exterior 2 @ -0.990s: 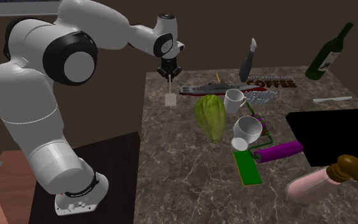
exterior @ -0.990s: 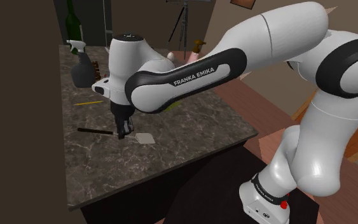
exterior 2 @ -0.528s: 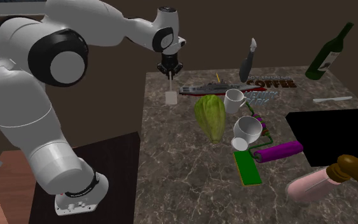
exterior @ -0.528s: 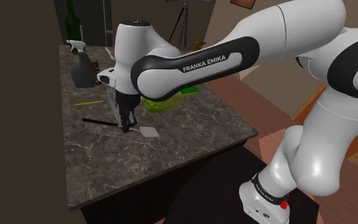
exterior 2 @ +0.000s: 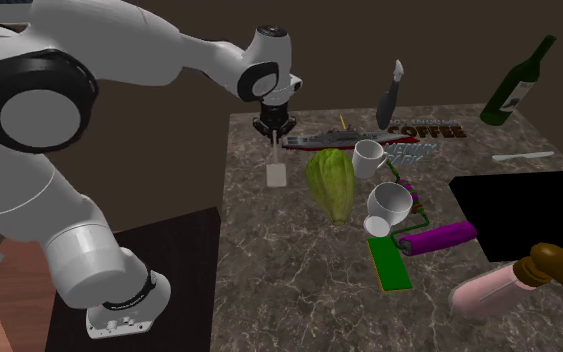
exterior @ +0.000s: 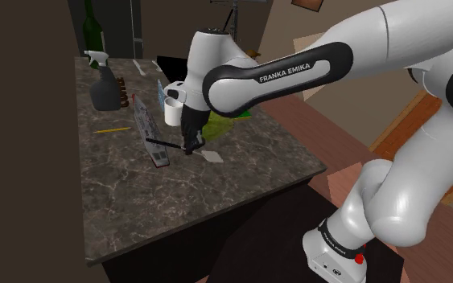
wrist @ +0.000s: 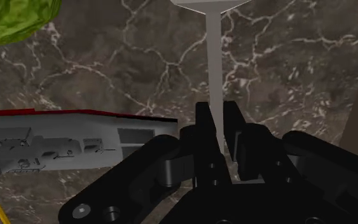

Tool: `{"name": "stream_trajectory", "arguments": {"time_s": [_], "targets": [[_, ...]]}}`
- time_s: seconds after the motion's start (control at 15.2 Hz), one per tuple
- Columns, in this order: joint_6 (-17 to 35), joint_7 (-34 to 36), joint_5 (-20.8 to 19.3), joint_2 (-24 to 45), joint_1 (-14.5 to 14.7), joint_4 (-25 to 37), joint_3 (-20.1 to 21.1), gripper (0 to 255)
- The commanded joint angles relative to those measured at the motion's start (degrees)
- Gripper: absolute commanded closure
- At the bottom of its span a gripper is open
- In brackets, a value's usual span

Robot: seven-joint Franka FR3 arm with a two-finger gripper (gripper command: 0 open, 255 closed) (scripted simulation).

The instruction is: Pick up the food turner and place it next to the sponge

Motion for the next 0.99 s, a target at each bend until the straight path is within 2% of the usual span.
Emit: {"name": "stream_trajectory", "arguments": {"time_s": [0.0,0.46,0.92], "targets": [[0.4,-3.1,0.6,-2.6,-1.4,-3.1,-1.3,255],[0.7,-12.8,1.1,-9.1,-5.7,-10.5,-6.4,255],[0.3,-22.6,0.0,-13.2,-10.2,-14.7,-12.4,255]]}}
